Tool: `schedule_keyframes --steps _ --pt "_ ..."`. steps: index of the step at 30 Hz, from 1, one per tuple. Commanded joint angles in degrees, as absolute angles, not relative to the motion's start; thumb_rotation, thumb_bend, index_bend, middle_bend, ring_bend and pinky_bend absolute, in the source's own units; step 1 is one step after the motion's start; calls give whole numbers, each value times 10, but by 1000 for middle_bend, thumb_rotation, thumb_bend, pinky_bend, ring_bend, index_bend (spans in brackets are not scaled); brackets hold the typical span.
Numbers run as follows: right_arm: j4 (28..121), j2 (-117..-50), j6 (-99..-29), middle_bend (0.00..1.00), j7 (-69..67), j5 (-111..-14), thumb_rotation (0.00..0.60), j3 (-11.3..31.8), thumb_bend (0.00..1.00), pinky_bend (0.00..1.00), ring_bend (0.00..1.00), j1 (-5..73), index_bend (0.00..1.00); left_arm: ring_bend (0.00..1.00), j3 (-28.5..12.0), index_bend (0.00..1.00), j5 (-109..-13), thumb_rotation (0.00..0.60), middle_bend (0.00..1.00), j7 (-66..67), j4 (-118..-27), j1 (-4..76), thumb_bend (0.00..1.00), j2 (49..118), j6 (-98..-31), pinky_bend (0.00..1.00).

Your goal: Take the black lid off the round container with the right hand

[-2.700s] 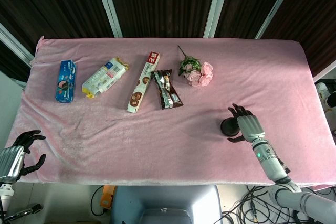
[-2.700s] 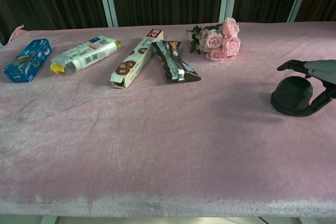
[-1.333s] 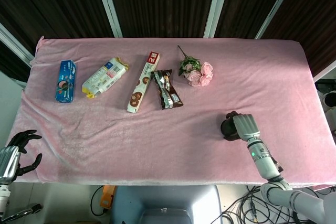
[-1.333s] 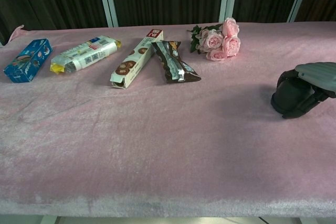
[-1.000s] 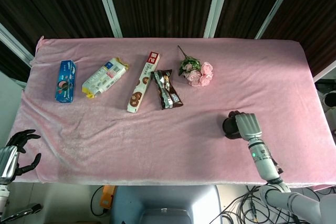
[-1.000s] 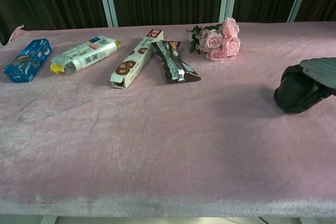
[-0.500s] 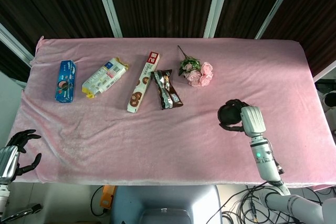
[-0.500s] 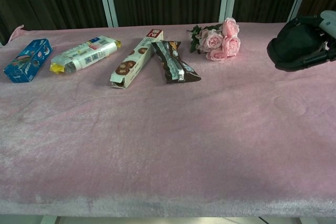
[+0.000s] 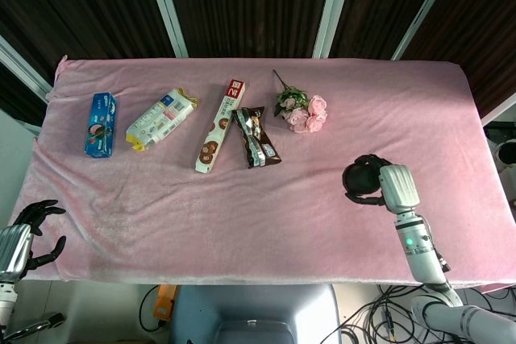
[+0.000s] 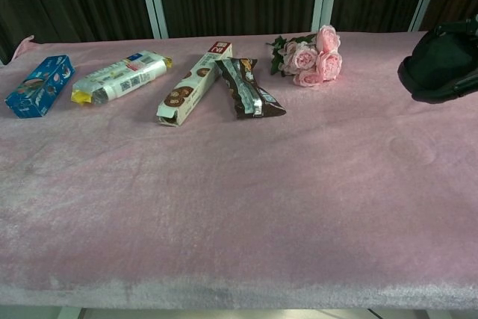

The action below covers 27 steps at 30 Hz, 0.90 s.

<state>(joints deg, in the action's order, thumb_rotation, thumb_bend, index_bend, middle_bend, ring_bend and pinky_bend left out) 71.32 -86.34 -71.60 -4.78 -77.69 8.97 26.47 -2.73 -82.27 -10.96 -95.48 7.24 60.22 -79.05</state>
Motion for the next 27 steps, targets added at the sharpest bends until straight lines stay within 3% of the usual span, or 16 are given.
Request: schedule_keyframes --steps 1,5,10,14,20,27 --pt "785 -830 -643 580 254 -635 600 91 143 891 700 268 724 154 -27 333 -822 600 203 -110 -955 72 365 602 -791 501" --pt "803 -832 -657 580 262 -634 600 97 143 889 699 269 710 154 -28 332 -822 600 202 -111 -955 72 365 602 -792 501" --pt "792 -840 -694 580 102 -736 600 96 144 885 698 261 704 154 -27 332 -824 600 203 -109 -955 72 365 602 -791 501" --pt "743 -869 -782 580 -114 -848 600 93 143 884 698 253 704 154 -27 333 -824 600 203 -109 -956 72 364 602 -792 501" --pt "669 -919 -904 580 -302 -917 600 103 144 884 698 244 704 154 -27 332 -825 600 203 -109 -956 71 365 602 -793 501" --pt "660 -904 -849 580 -272 -909 600 79 144 884 698 247 704 153 -26 332 -825 600 203 -107 -956 72 364 602 -792 501"
